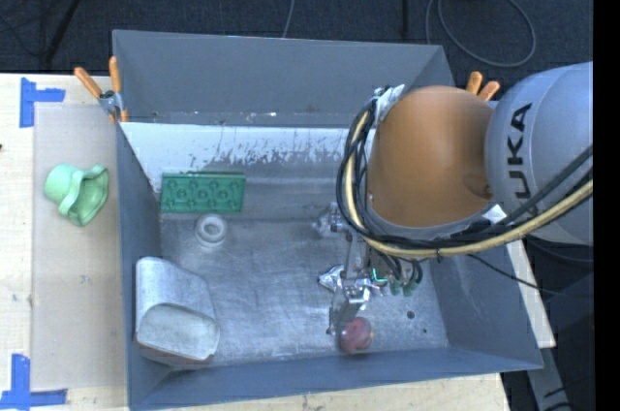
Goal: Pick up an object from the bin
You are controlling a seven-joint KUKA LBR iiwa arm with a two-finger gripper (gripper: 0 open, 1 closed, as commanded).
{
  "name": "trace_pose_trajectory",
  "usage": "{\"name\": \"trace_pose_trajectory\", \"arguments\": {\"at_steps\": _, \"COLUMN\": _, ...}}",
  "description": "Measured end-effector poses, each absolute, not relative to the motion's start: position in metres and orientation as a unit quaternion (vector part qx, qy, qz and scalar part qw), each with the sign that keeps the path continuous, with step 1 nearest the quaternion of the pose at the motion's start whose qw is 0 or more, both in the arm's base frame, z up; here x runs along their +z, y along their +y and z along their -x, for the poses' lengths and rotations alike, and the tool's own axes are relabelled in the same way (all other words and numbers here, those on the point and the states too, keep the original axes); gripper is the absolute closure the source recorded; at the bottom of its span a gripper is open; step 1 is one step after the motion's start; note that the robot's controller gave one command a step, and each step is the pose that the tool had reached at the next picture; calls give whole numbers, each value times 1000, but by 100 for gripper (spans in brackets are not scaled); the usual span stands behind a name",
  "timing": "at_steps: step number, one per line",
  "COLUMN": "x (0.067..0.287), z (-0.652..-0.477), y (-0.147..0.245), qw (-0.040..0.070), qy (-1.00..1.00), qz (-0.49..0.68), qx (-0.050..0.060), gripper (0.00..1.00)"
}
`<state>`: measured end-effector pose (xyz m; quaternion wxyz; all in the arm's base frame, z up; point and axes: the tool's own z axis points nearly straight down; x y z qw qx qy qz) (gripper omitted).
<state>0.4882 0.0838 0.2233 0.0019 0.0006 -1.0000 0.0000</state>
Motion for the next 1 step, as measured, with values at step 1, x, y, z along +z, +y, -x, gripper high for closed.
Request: {"name": "trace_pose_trajectory", "arguments": {"at_steps": 1, "x": 69, "z": -551, "y": 20, "qw": -2, "qy": -996, "qz": -88, "qx": -1, "gripper": 0}}
